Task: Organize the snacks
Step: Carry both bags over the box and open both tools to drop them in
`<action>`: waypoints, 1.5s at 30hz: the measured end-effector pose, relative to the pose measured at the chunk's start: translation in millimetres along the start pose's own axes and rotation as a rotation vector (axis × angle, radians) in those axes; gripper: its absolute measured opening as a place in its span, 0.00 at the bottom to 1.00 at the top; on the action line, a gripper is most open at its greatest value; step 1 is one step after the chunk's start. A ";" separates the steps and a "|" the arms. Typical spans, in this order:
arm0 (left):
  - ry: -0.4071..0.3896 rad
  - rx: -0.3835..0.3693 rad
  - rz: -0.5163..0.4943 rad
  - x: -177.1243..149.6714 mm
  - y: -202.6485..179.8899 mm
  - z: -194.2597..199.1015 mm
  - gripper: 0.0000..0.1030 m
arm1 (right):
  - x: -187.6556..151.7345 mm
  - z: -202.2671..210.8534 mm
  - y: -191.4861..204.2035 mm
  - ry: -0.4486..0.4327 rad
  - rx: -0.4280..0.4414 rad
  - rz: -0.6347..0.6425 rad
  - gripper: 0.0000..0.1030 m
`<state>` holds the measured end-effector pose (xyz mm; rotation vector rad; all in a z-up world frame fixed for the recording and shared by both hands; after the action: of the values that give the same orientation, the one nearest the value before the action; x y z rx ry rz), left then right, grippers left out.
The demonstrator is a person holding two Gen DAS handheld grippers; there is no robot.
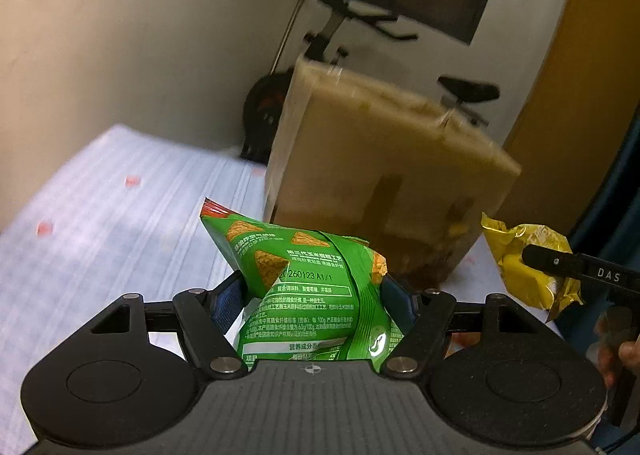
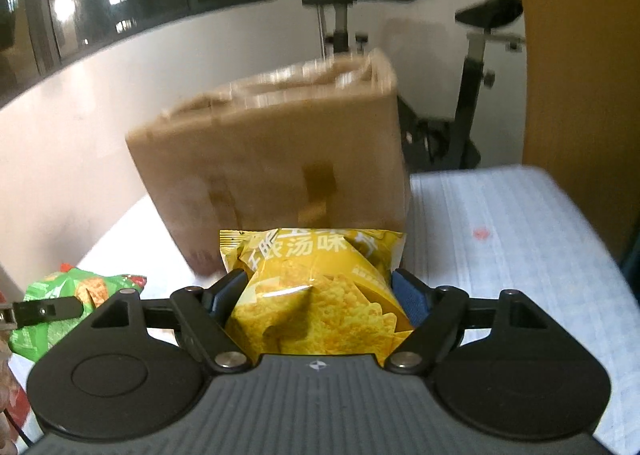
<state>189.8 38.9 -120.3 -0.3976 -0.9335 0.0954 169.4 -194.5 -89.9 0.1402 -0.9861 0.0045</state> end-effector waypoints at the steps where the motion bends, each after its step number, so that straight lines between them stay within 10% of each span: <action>1: -0.015 -0.008 -0.006 8.0 -2.9 1.8 0.73 | 8.6 2.9 0.5 -0.021 0.001 0.007 0.78; 24: -0.238 -0.114 -0.142 169.4 -108.2 -67.0 0.73 | 161.3 -49.6 0.3 -0.313 -0.052 0.167 0.78; 39: -0.113 -0.075 -0.183 172.8 -100.8 -156.6 0.74 | 147.8 -146.5 -3.1 -0.153 -0.037 0.204 0.79; 45: -0.064 0.000 -0.193 164.2 -88.6 -165.6 0.90 | 135.1 -153.1 -5.8 -0.097 -0.025 0.154 0.87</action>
<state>411.8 -50.2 -49.5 -0.3041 -1.0307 -0.0688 371.7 -189.9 -61.6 0.0411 -1.0914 0.1271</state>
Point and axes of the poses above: each gripper's, at about its wrist camera, not at the fingertips, and z roughly against the way its jaws point, y to its left, x to its top, the point moved 6 cm from there along -z, roughly the way its jaws point, and after that the axes turned 7 degrees about z, right-handed, at the moved point
